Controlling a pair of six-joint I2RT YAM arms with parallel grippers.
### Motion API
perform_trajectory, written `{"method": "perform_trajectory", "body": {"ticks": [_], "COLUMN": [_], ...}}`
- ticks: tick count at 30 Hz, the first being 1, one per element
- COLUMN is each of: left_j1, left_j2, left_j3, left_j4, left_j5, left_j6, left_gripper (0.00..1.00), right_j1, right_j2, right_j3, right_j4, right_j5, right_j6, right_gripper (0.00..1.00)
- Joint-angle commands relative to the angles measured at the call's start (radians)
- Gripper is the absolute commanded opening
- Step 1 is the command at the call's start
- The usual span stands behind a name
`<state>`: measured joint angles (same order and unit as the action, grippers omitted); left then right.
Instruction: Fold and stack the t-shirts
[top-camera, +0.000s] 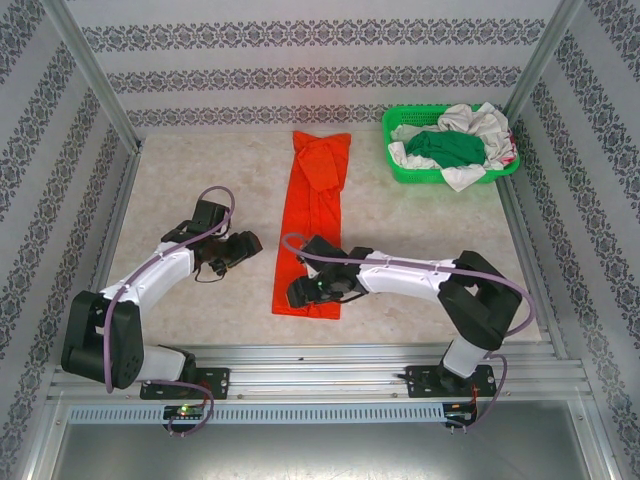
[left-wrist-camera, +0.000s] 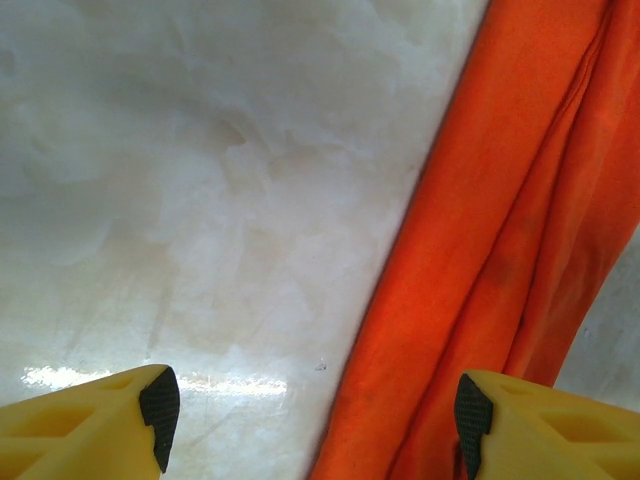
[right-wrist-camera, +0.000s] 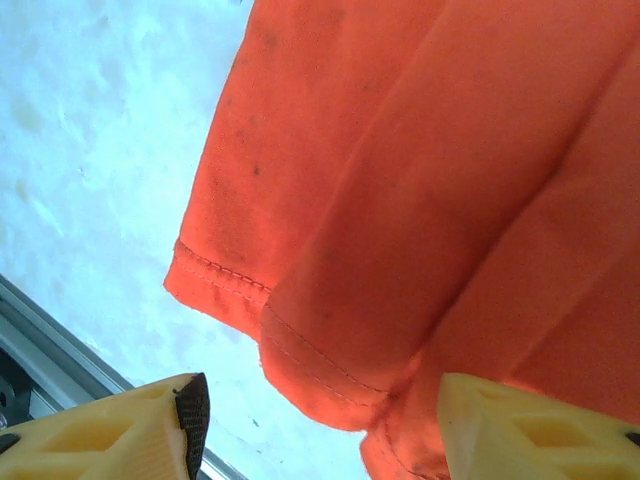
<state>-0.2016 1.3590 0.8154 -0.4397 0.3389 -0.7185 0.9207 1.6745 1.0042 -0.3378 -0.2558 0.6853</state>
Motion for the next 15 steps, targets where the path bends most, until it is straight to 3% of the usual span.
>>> {"method": "perform_trajectory", "body": {"ticks": [1,15], "left_j1": [0.009,0.008], "left_j2": [0.008,-0.008], "left_j3": [-0.006,-0.024], "left_j4": [0.028,0.024], "left_j5": [0.015,0.014], "left_j6": [-0.011,-0.017], "left_gripper": [0.74,0.74], "right_j1": [-0.027,-0.048], "right_j2": [-0.046,0.086], "right_j3": [-0.025,0.043], "right_j4": [0.013,0.079], "right_j5": [0.055,-0.119], "right_j6": [0.046,0.042], "right_gripper": [0.62,0.64]}}
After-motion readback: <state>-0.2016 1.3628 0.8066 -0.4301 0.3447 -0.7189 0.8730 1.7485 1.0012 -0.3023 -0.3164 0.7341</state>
